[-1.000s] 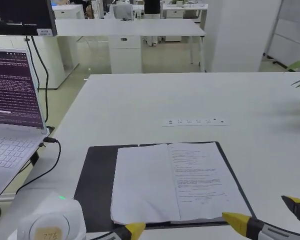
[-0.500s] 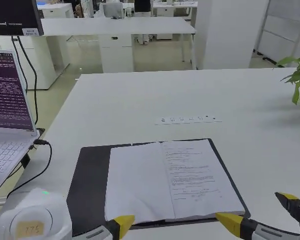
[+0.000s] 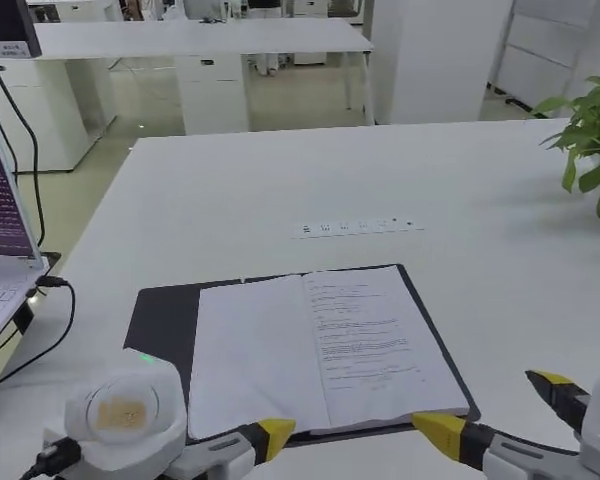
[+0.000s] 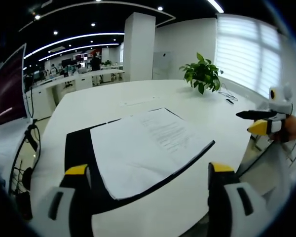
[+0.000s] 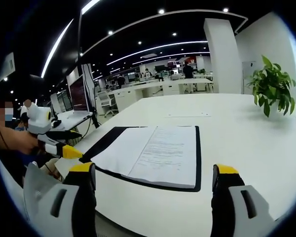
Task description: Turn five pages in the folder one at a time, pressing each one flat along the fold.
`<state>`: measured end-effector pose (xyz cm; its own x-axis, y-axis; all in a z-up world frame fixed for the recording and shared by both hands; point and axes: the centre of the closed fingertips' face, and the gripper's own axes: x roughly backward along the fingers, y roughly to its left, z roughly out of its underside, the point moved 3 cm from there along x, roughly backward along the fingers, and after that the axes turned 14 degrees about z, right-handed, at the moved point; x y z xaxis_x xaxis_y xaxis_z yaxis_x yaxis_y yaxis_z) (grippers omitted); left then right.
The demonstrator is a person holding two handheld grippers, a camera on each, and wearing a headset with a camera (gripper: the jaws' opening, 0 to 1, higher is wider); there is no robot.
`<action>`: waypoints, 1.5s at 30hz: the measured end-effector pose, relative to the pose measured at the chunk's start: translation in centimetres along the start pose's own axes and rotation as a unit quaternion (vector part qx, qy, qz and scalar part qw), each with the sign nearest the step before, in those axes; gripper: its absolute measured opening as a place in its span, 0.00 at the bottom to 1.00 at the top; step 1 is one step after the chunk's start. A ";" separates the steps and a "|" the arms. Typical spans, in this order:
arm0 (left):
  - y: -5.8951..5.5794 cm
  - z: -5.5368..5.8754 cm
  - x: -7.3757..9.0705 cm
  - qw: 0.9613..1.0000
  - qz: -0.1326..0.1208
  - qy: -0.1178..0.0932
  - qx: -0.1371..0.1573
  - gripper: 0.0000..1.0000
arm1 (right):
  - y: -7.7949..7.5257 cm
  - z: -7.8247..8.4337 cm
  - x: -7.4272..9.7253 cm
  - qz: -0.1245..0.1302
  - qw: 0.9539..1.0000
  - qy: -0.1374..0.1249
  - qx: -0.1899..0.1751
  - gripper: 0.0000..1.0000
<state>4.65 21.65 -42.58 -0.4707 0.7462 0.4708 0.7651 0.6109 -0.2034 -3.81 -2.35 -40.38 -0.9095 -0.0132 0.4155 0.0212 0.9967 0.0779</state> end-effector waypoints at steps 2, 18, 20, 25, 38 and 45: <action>-0.3 0.1 -1.2 1.000 0.009 0.012 -0.010 0.92 | 0.0 0.0 0.0 -0.001 1.000 0.001 -0.005 0.97; -3.7 0.2 -9.8 0.995 0.063 0.048 -0.056 0.86 | -0.5 -0.4 0.2 -0.002 1.000 -0.003 -0.026 0.97; -4.0 0.2 -11.0 0.995 0.068 0.049 -0.054 0.86 | -0.6 -0.5 0.2 -0.002 1.000 -0.004 -0.030 0.97; -4.6 -0.1 -13.7 0.994 0.081 0.043 -0.063 0.83 | -0.9 -0.2 0.1 -0.001 0.999 0.001 -0.033 0.97; -5.9 0.5 -19.1 0.993 0.101 0.034 -0.059 0.74 | -1.6 -0.3 -0.5 -0.003 0.999 0.004 -0.047 0.97; -6.9 0.5 -21.1 0.993 0.105 0.018 -0.046 0.71 | -1.7 0.0 -0.9 -0.004 0.998 0.010 -0.057 0.96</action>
<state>9.14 1.82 -51.56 -0.2822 0.8436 0.4568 0.8824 0.4151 -0.2214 -3.03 -4.08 -40.87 -0.9016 -0.0239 0.4318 0.0623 0.9809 0.1844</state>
